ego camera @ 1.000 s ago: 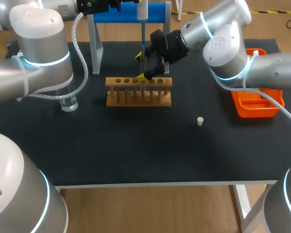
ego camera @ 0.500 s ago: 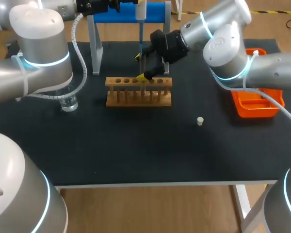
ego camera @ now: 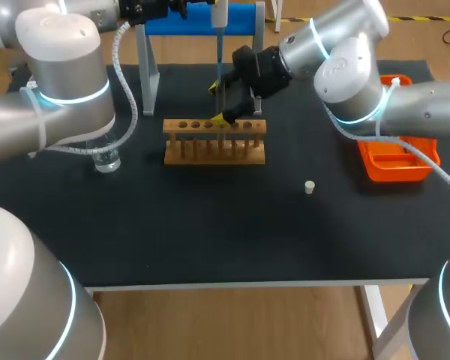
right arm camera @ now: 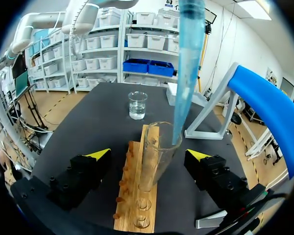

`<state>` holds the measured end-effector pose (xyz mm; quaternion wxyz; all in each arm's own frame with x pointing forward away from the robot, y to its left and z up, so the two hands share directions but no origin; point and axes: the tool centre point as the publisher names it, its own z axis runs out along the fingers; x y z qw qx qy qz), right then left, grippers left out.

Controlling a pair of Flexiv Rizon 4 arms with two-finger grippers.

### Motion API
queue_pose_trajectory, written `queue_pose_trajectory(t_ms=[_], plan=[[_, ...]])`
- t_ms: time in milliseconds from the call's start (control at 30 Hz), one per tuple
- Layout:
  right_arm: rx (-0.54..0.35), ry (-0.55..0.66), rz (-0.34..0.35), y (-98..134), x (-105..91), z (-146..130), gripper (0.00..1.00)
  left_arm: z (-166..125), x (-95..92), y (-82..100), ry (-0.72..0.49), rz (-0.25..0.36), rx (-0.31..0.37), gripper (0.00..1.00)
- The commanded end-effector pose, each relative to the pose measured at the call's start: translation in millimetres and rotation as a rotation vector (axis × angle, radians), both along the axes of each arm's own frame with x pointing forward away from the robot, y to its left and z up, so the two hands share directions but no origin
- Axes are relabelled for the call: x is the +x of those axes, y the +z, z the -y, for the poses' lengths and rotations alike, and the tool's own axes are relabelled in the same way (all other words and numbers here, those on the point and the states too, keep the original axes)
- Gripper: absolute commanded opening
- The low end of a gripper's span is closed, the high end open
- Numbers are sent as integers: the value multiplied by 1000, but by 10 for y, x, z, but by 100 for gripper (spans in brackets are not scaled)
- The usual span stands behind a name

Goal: Invert the test tube, pick up the pipette, mount the tip to pipette, aspirate from beaker and dispense into the tube, eject the tip, return the pipette, and cap with the stopper.

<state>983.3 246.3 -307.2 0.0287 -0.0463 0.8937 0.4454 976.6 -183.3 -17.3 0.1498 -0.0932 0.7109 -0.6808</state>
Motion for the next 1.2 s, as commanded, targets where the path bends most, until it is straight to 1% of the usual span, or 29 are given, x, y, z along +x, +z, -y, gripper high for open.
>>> queue_pose_trajectory(t_ms=[33,200,500,800,1200], plan=[[-5,2,-3,14,5,8,100,10,-3,-37,-13,-4,-42,0],[-5,2,-3,14,5,8,100,17,-9,-45,-27,-14,-63,0],[-5,2,-3,14,5,8,100,15,-13,-63,-39,-27,-38,0],[-5,2,-3,14,5,8,100,5,-17,-97,-36,-20,-1,0],[-5,2,-3,14,5,8,100,-27,-7,-129,-18,-6,30,0]])
